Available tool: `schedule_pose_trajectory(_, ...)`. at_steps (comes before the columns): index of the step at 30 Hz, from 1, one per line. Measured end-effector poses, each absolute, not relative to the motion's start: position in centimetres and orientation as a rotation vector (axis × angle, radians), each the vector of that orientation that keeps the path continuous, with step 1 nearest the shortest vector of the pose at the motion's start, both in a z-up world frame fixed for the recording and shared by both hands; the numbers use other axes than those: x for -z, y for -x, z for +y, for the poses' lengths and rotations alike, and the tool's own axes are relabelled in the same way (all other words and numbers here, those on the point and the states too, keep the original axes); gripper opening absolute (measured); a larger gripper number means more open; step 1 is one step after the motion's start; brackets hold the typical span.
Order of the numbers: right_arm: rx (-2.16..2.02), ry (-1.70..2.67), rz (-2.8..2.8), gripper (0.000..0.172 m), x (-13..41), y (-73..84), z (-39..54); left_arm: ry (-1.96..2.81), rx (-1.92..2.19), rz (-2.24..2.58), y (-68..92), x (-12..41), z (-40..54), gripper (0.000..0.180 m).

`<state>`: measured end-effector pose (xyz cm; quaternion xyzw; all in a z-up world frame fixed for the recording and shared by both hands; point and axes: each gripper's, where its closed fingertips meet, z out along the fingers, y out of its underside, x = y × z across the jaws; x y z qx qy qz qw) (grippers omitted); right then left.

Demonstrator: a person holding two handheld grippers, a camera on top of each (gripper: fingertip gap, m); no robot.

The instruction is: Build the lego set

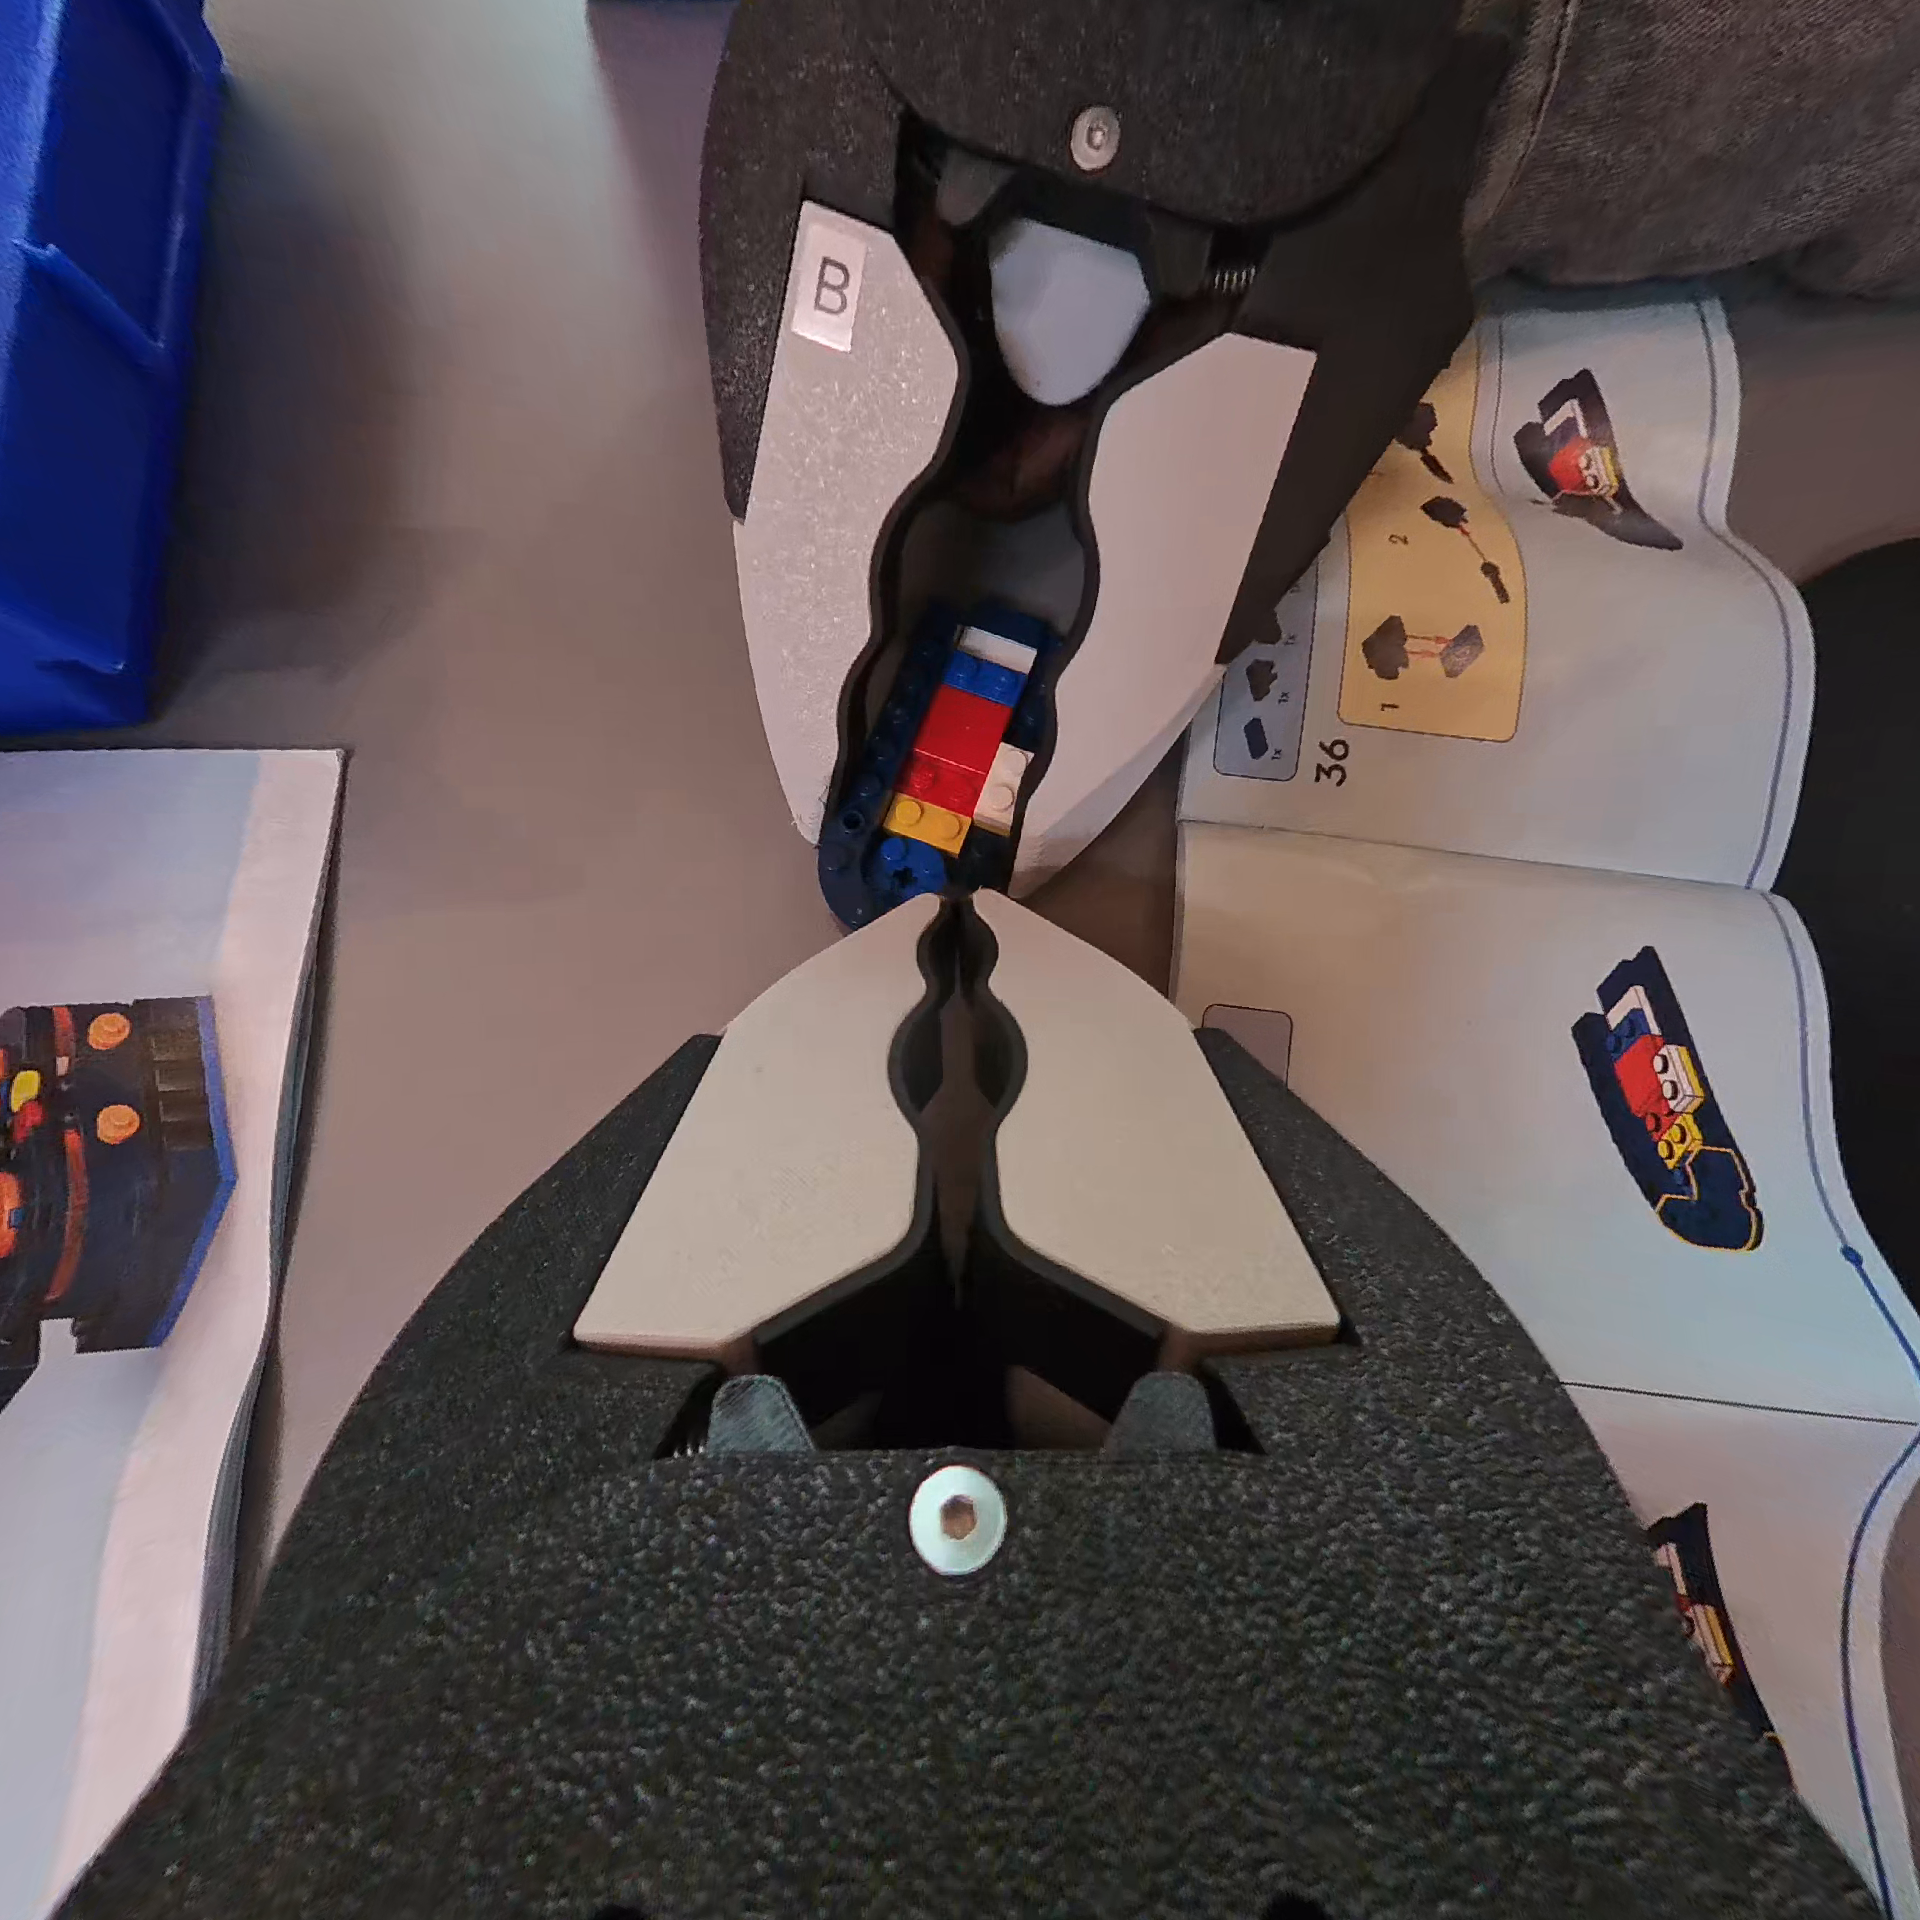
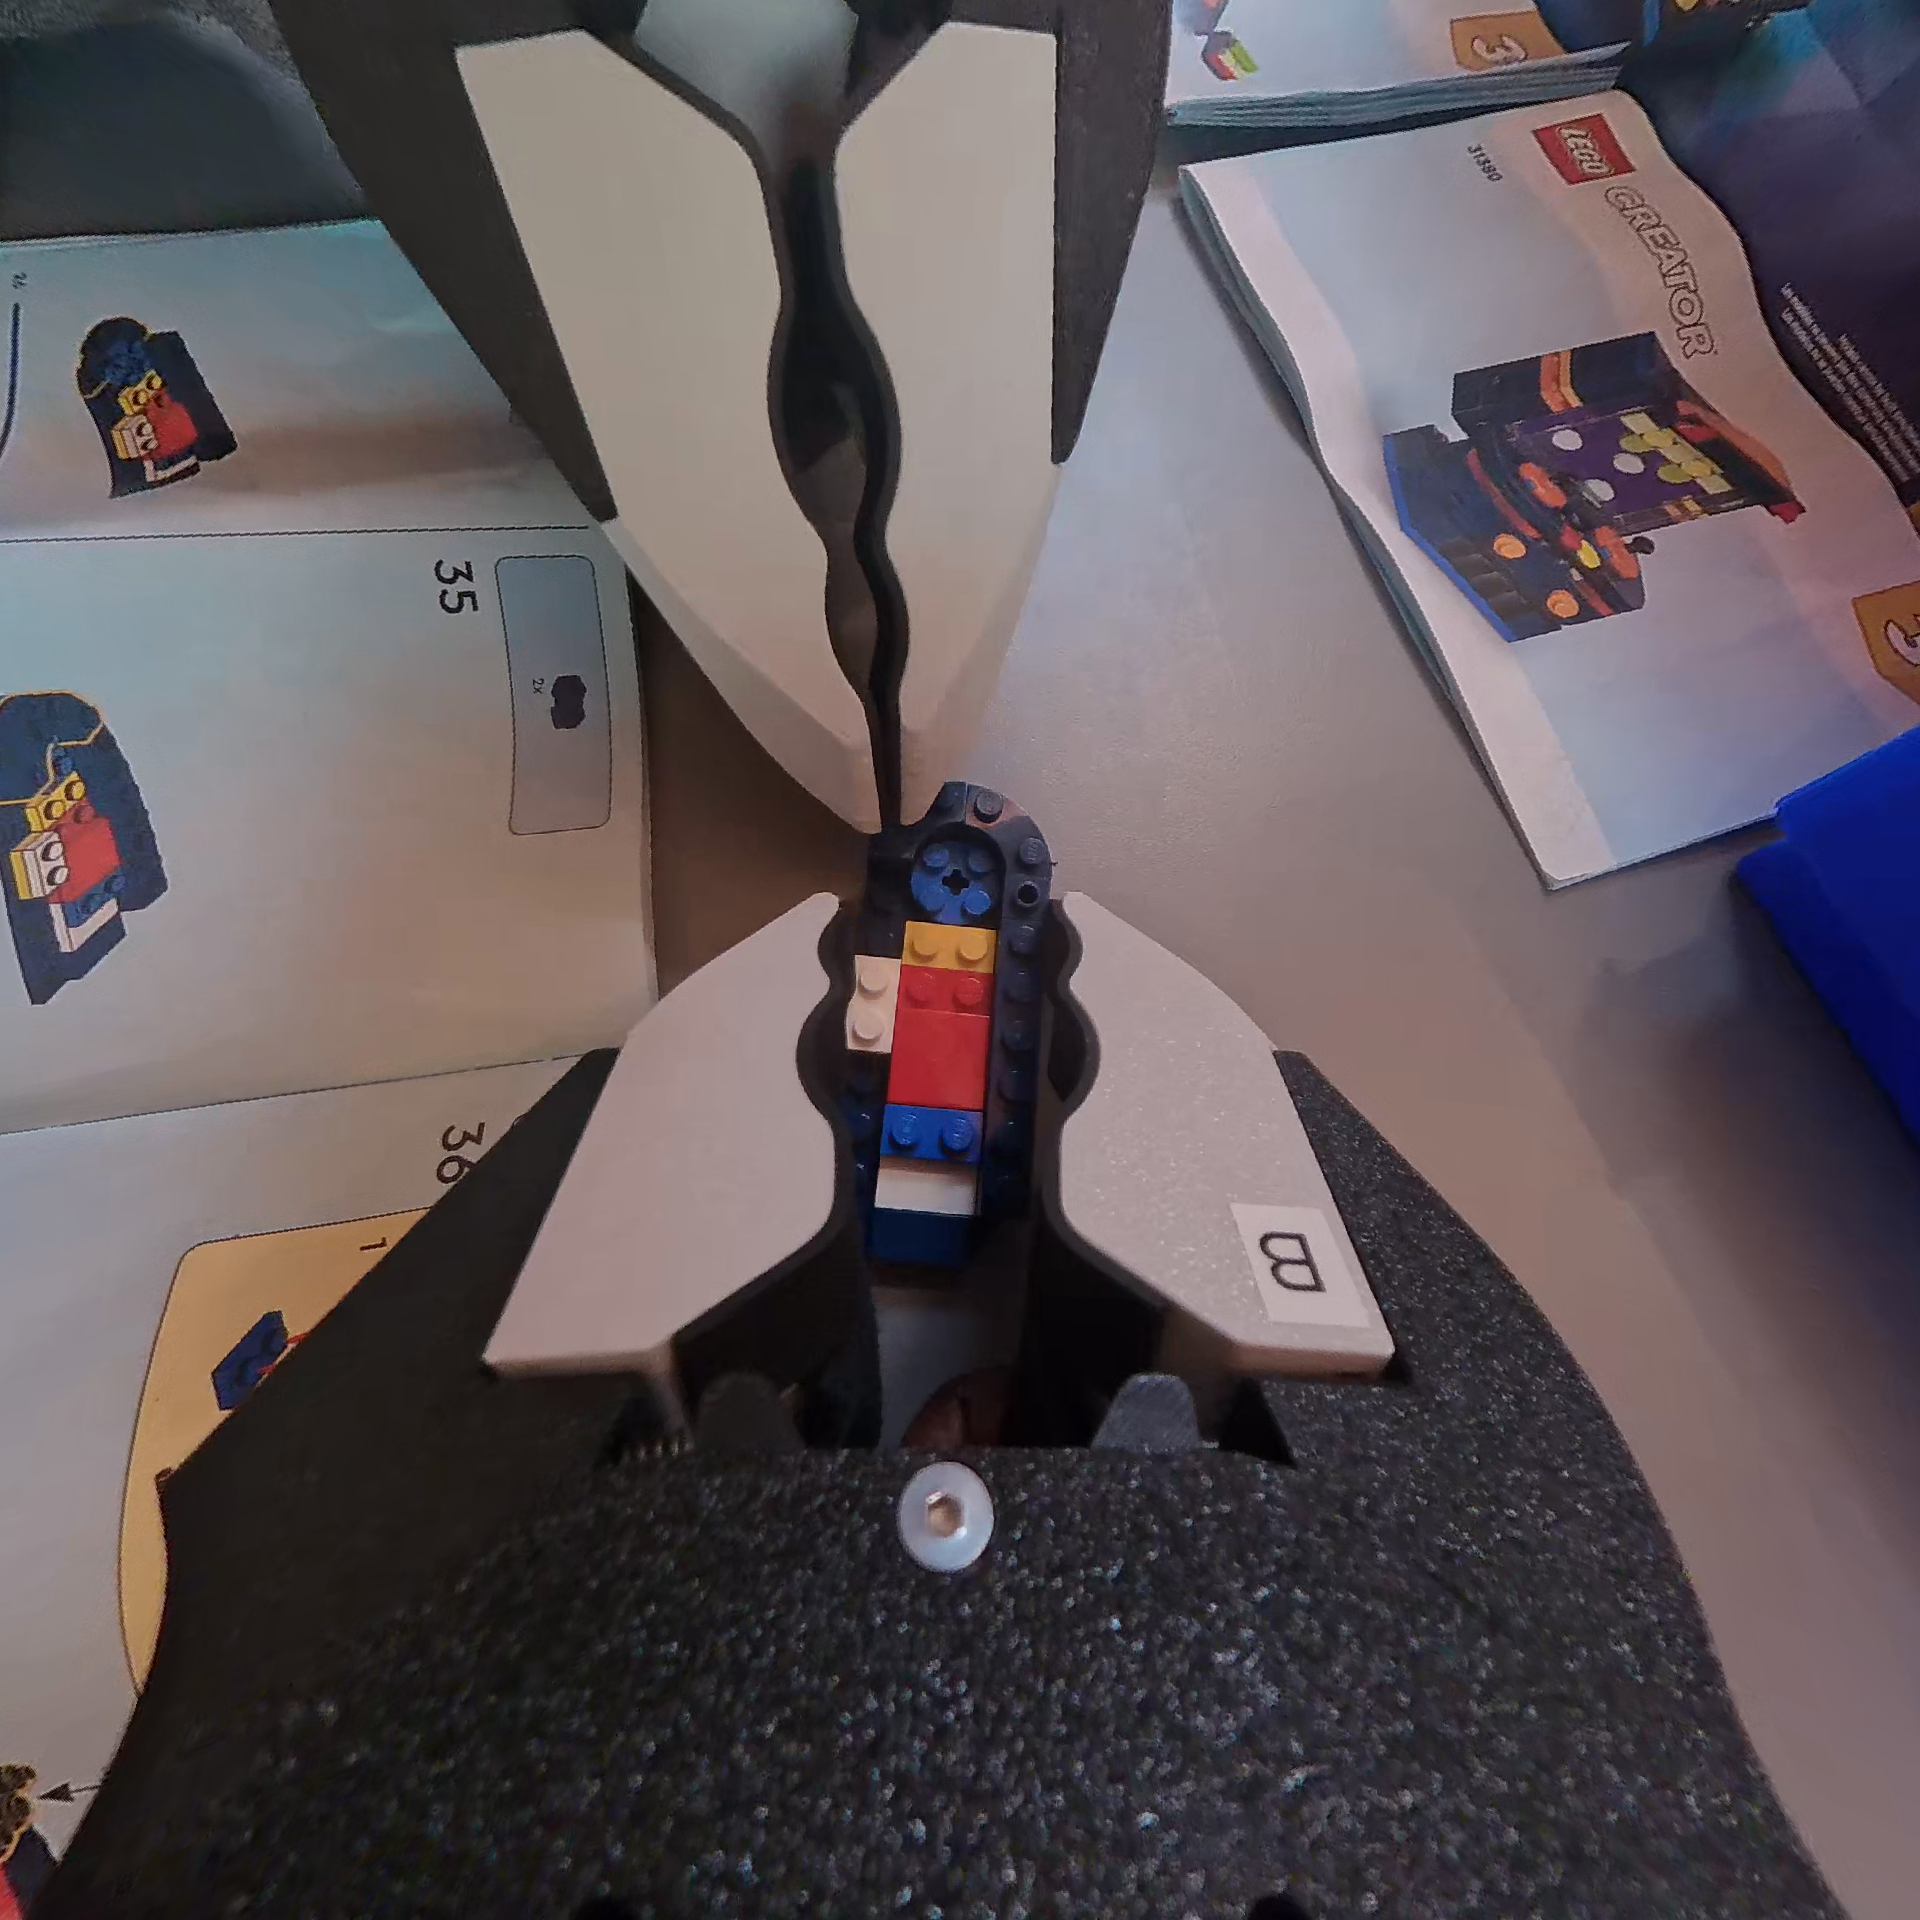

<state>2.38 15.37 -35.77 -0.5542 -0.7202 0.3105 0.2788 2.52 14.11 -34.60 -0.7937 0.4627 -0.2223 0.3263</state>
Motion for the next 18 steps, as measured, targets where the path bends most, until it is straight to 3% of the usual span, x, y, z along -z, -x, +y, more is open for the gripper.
schedule_pose_trajectory(14,-0.839,1.501,-1.927,0.034,35.8,-2.3,15.4,2.104,0.433,1.314,-2.5,34.7,13.7,0.0)
schedule_pose_trajectory(18,-0.842,1.503,-1.928,0.034,35.8,-2.3,15.4,2.133,0.464,1.206,-1.4,34.0,14.6,0.012)
